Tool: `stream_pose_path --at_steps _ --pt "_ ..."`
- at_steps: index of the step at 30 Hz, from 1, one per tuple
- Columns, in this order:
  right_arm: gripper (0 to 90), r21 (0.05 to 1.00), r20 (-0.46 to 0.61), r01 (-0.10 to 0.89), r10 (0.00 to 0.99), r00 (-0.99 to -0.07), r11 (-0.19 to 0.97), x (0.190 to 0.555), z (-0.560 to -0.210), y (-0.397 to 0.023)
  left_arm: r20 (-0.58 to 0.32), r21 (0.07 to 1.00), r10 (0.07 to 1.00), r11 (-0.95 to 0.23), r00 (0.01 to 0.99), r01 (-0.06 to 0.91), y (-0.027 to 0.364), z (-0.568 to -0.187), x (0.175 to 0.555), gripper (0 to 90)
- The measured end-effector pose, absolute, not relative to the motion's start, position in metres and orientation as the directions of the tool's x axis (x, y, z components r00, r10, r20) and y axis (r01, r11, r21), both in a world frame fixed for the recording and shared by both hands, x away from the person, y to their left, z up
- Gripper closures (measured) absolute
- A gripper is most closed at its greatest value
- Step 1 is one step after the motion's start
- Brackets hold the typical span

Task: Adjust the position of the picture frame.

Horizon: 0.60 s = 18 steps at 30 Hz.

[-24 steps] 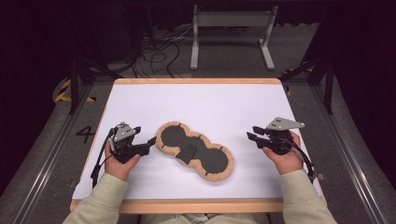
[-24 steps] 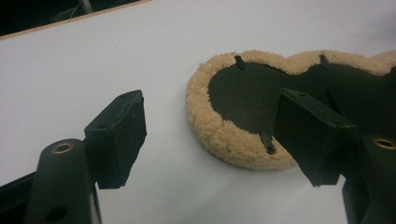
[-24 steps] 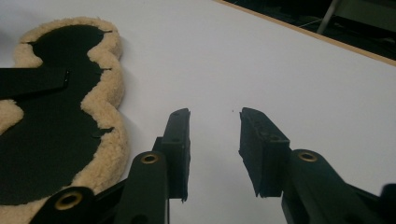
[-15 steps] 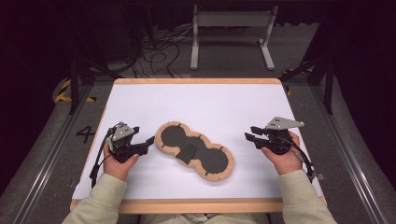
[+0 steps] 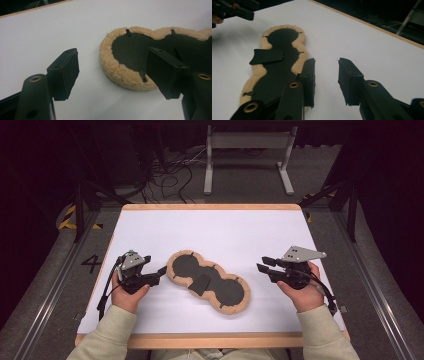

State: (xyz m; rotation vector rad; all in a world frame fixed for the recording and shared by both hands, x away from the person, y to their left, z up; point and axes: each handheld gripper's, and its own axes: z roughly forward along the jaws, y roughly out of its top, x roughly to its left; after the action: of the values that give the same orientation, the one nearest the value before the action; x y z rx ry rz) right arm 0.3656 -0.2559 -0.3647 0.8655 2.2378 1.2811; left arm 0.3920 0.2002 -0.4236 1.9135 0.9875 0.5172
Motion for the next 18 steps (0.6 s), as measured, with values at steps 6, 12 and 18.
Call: stream_pose_path --at_steps 6,12,18 --pt "72.1 0.882 -0.014 0.302 0.661 -0.750 0.362 0.359 -0.360 -0.242 -0.034 0.858 0.804 -0.281 0.593 0.430 0.200 -0.424 0.392 27.1" --pt "75.9 0.895 0.012 0.286 0.620 -0.784 0.343 0.355 -0.358 -0.238 -0.029 0.857 0.804 -0.285 0.593 0.429 0.200 -0.424 0.392 27.1" --pt "83.8 0.856 0.003 0.297 0.570 -0.821 0.423 0.352 -0.362 -0.223 -0.028 0.856 0.806 -0.286 0.592 0.430 0.201 -0.424 0.392 27.1"
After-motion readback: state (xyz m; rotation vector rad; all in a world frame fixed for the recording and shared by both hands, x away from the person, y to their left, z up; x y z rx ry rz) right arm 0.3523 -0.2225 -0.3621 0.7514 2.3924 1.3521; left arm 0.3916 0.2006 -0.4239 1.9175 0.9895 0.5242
